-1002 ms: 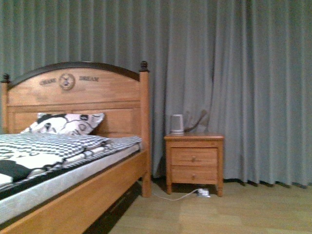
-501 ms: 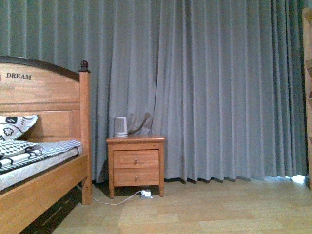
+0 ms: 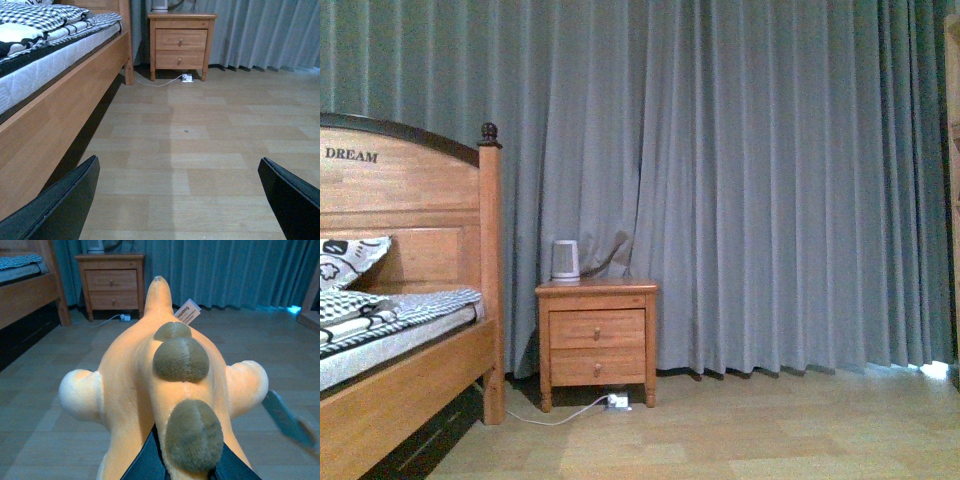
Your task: Put away toys
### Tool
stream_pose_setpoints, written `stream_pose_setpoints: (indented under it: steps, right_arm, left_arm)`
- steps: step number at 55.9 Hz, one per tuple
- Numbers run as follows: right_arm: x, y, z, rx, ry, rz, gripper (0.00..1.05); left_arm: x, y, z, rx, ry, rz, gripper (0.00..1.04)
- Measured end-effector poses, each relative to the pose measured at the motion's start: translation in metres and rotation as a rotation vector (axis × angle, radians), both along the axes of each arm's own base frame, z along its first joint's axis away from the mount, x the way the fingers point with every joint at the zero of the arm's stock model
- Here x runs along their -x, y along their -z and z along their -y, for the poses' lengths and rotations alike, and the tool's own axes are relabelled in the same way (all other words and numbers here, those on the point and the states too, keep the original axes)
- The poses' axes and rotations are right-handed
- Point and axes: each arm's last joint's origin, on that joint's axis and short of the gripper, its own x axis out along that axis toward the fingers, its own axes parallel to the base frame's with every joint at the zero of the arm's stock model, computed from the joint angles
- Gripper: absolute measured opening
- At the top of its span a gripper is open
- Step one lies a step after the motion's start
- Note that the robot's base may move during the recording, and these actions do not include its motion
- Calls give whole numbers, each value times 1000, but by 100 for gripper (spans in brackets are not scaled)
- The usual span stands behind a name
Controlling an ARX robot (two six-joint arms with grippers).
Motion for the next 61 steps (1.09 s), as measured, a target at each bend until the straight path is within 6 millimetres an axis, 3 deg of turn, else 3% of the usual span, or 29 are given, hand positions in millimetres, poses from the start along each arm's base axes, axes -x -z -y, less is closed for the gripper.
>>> stream_pose_setpoints:
  steps: [61]
  right_arm:
    - [0,0,0,0,0,0,6]
  left_arm:
    - [0,0,0,0,0,0,98]
